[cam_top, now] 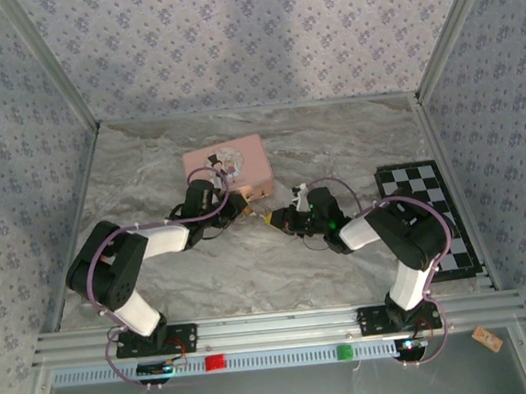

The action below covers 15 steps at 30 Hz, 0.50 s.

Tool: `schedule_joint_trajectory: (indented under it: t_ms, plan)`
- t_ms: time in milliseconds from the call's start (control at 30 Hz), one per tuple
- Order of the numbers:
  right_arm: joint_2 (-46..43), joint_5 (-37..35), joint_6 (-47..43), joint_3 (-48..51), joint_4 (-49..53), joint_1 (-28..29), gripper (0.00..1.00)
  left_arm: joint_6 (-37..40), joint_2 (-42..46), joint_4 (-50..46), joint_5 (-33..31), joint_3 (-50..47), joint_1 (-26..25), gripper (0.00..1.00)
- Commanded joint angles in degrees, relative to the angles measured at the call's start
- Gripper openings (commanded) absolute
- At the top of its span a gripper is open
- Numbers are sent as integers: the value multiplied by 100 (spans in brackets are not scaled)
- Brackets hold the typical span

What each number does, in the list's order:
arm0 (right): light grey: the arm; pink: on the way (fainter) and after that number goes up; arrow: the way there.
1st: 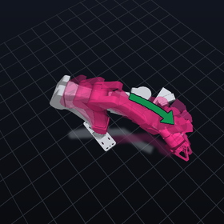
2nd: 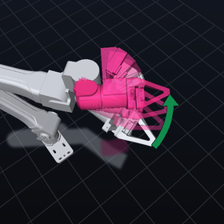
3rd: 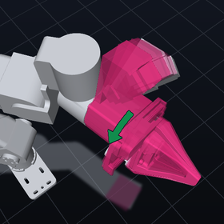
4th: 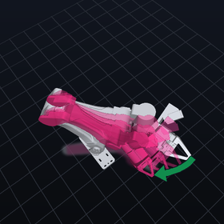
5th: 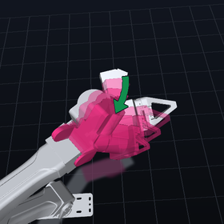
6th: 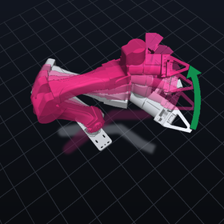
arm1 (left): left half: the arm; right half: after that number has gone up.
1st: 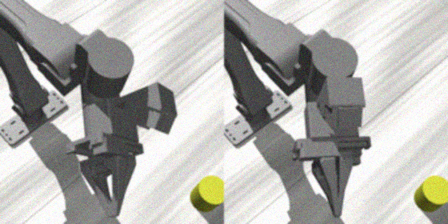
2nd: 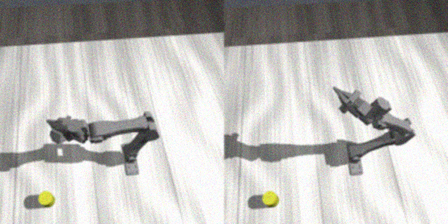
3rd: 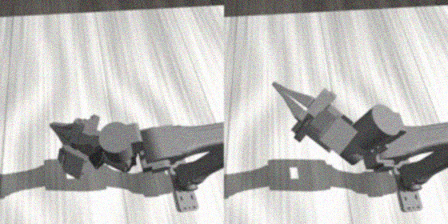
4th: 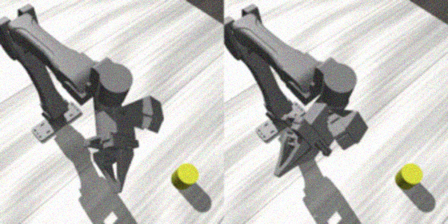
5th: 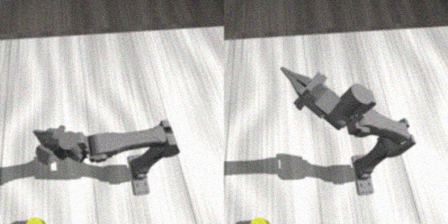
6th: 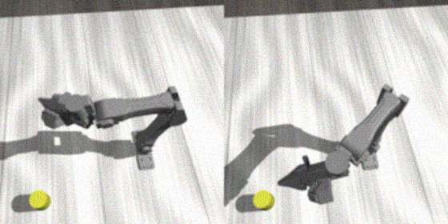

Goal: Unlock the padlock with the key

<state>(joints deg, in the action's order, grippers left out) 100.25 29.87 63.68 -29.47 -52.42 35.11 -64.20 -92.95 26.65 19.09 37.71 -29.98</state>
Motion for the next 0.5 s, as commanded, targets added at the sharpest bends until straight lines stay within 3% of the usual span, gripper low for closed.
schedule_joint_trajectory:
  t_ms: [0, 467]
  plan:
    - [84, 86, 166, 102, -237, -23, 0, -258, 14, 665, 464, 159, 9, 16]
    - [327, -136, 868, 293, -1050, 144, 0, -487, -255, 1236, 182, -95, -114, 11]
